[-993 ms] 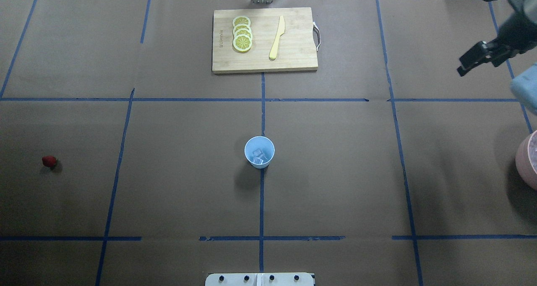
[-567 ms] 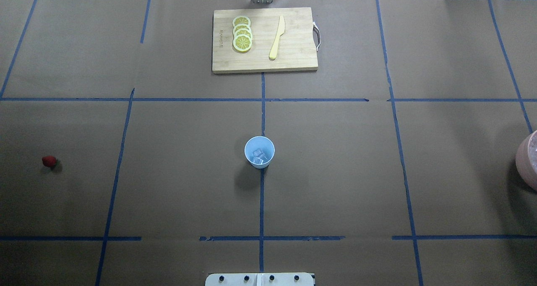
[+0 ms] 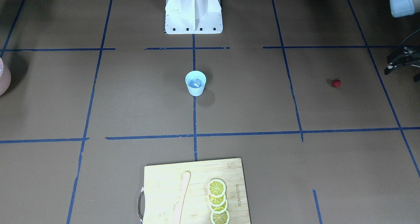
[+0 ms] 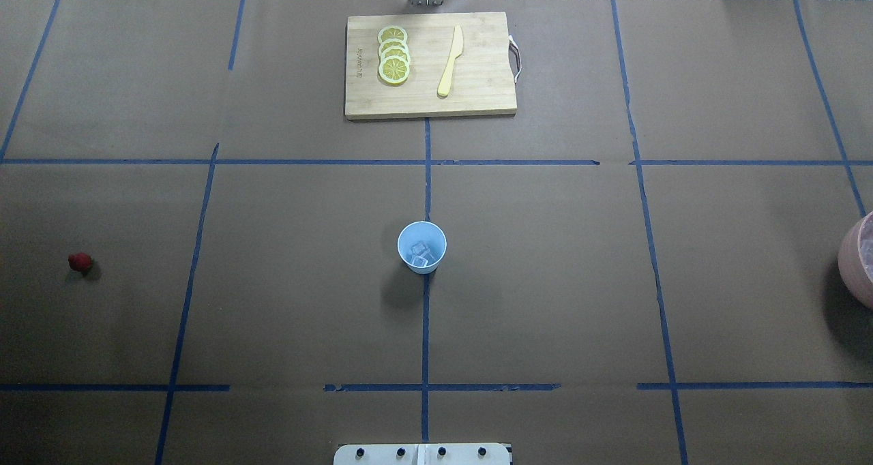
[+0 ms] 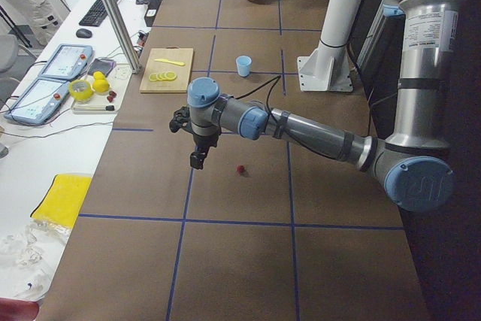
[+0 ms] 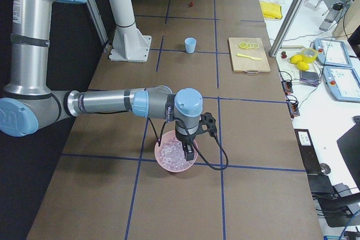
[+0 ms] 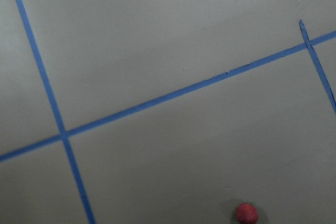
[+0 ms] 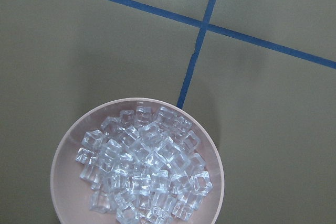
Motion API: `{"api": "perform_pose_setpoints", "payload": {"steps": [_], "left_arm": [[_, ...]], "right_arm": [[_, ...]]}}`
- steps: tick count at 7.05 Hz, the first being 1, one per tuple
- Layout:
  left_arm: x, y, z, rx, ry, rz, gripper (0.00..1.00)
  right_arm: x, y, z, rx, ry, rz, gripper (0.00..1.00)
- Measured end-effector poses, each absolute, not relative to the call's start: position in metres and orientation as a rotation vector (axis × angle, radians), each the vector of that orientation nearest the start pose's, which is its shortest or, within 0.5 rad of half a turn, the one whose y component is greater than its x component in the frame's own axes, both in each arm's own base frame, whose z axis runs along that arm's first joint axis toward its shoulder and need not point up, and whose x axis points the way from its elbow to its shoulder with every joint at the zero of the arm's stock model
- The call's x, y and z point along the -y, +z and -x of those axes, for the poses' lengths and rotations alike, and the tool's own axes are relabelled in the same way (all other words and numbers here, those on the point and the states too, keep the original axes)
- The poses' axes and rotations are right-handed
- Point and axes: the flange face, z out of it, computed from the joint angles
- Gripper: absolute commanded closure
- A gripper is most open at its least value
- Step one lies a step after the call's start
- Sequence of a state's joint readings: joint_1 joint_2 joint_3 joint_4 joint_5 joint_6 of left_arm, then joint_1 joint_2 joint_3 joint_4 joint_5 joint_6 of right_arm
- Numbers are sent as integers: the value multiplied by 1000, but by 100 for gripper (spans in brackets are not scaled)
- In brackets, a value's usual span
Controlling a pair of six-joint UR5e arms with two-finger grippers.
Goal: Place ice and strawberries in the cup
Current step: 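Move the left gripper toward the red strawberry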
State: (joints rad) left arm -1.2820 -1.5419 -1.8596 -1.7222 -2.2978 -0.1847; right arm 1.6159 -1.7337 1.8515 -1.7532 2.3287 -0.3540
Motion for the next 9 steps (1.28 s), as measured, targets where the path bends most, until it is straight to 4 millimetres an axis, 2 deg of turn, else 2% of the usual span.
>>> {"api": "perform_pose_setpoints", "payload": {"steps": [2, 4, 5, 6, 7, 9], "left_arm": [[465, 542, -125, -779, 172, -213, 0], [444, 582, -179, -802, 108, -242, 0], [432, 595, -207, -810, 72, -246, 0], [422, 600, -228, -813, 51, -240, 0], [416, 603, -239, -813, 46, -230, 0], [409, 605, -248, -813, 49, -213, 0]], "right_arm": [[410, 616, -84, 758, -262, -85, 1], [409, 617, -84, 758, -262, -85, 1], [410, 616, -84, 758, -263, -86, 1], [410, 616, -84, 758, -263, -87, 1], [410, 616, -84, 758, -263, -86, 1], [410, 616, -85, 758, -261, -86, 1]]}}
